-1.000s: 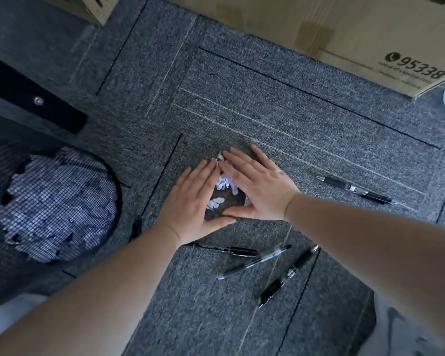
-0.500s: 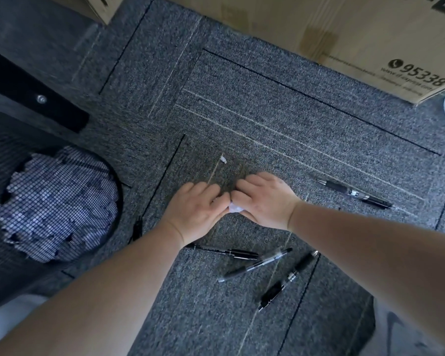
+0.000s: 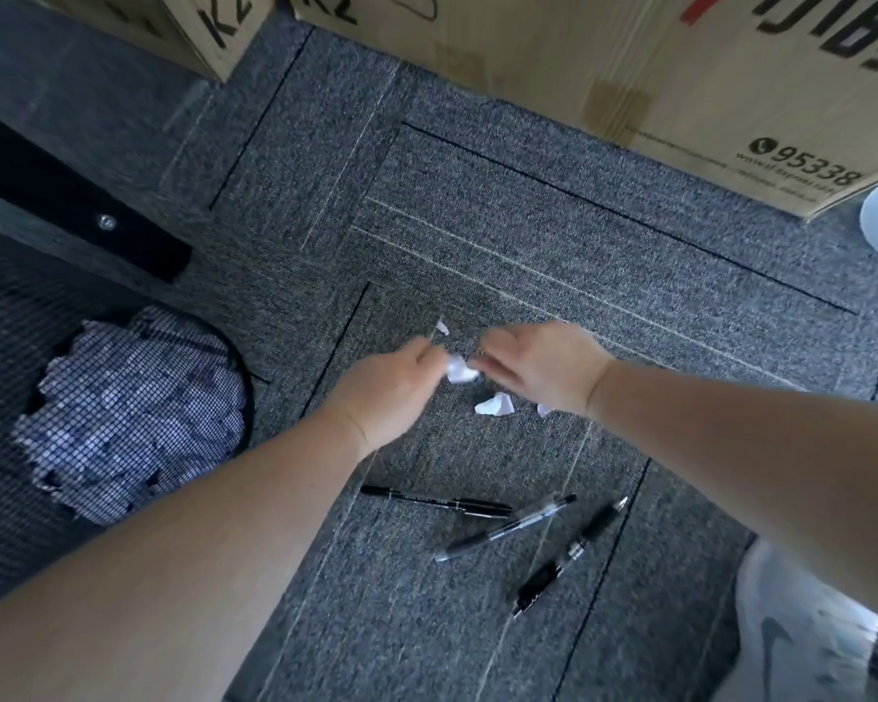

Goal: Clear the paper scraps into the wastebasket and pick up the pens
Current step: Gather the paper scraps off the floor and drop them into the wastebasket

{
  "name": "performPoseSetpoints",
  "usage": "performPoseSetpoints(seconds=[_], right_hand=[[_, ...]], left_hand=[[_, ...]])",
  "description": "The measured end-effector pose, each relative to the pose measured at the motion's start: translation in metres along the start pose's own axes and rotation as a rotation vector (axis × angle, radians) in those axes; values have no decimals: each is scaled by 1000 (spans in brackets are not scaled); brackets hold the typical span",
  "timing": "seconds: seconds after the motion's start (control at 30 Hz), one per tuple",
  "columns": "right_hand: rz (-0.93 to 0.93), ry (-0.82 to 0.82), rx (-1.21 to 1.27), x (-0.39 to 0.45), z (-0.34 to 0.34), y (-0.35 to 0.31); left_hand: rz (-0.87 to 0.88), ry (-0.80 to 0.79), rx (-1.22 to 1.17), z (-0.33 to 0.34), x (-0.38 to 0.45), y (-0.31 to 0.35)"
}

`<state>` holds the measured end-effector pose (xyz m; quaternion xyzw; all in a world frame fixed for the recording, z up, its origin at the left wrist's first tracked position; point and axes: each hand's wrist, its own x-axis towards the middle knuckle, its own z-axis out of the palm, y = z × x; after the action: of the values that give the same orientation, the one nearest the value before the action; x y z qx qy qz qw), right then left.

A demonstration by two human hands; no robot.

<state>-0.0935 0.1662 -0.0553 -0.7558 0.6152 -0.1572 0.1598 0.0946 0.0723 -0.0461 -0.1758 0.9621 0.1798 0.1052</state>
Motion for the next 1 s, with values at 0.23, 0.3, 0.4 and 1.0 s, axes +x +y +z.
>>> performPoseSetpoints(seconds=[0.23, 0.3, 0.4, 1.0], right_hand=[[188, 46, 8, -5, -11, 11], [225, 18, 49, -12, -8, 7], [207, 18, 117, -25, -1, -7], [220, -118, 79, -36, 6, -33]], left_hand=[[-199, 213, -122, -17, 7, -11], [-213, 178, -158, -18, 11, -6], [-209, 119, -177, -17, 14, -1], [-213, -54, -37, -4, 20, 12]])
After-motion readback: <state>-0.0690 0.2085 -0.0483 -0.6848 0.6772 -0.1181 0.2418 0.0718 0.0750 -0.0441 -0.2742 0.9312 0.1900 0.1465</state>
